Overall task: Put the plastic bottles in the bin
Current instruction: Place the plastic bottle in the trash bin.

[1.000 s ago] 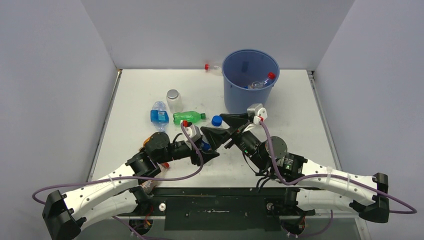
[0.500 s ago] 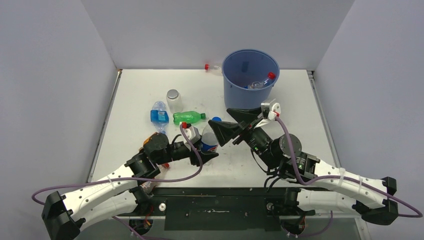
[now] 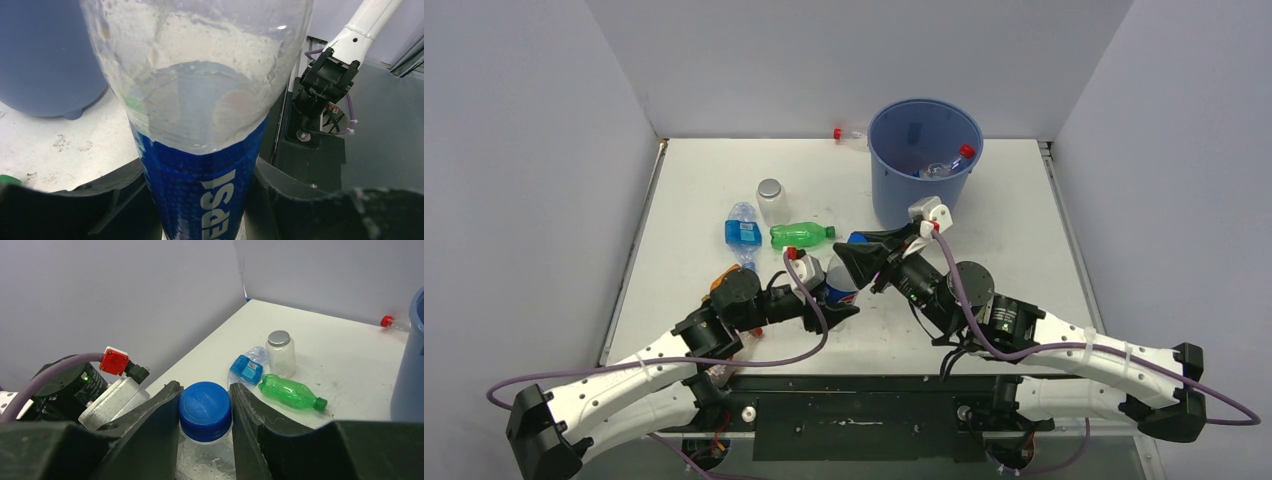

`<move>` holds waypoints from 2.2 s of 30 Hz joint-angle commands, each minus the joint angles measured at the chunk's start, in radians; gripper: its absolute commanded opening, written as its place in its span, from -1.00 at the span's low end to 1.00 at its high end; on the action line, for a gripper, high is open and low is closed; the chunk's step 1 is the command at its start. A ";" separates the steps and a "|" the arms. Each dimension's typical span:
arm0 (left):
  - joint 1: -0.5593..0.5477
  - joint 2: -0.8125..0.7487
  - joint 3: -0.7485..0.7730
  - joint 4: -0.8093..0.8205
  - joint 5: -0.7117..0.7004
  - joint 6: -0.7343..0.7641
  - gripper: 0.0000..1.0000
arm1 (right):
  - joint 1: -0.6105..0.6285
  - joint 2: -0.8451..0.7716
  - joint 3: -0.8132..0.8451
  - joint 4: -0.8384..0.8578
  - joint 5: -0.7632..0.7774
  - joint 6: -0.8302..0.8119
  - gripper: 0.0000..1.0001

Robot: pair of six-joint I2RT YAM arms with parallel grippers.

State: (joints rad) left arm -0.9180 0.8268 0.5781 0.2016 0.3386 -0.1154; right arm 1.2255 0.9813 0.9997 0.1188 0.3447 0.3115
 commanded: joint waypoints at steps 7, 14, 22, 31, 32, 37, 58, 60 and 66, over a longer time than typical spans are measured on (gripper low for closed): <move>-0.024 -0.108 -0.041 0.091 -0.157 0.053 0.92 | -0.005 0.006 0.250 -0.109 0.159 -0.182 -0.89; -0.024 -0.202 -0.063 0.095 -0.325 0.099 0.92 | -0.109 0.058 0.323 0.307 0.424 -0.540 -0.89; -0.024 -0.204 -0.058 0.067 -0.463 0.161 0.93 | -0.622 0.287 0.424 0.329 0.240 -0.187 -0.89; -0.024 -0.180 -0.044 0.049 -0.512 0.169 0.93 | -0.811 0.563 0.444 0.533 0.117 -0.039 -0.89; -0.024 -0.180 -0.043 0.049 -0.514 0.170 0.92 | -0.814 0.590 0.448 0.546 0.112 -0.036 -0.89; -0.024 -0.189 -0.043 0.045 -0.511 0.172 0.92 | -0.829 0.704 0.453 0.611 0.016 -0.013 -0.89; -0.021 -0.151 -0.026 0.021 -0.466 0.183 0.92 | -0.855 0.831 0.500 0.265 -0.186 -0.136 0.44; -0.021 -0.150 -0.027 0.019 -0.468 0.184 0.92 | -0.861 0.816 0.506 0.259 -0.195 -0.122 0.63; -0.021 -0.139 -0.026 0.017 -0.482 0.190 0.92 | -0.868 0.764 0.539 0.225 -0.206 -0.087 0.93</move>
State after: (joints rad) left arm -0.9371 0.6838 0.5072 0.2035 -0.1417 0.0643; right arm 0.3668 1.8381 1.4750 0.3386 0.1638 0.1959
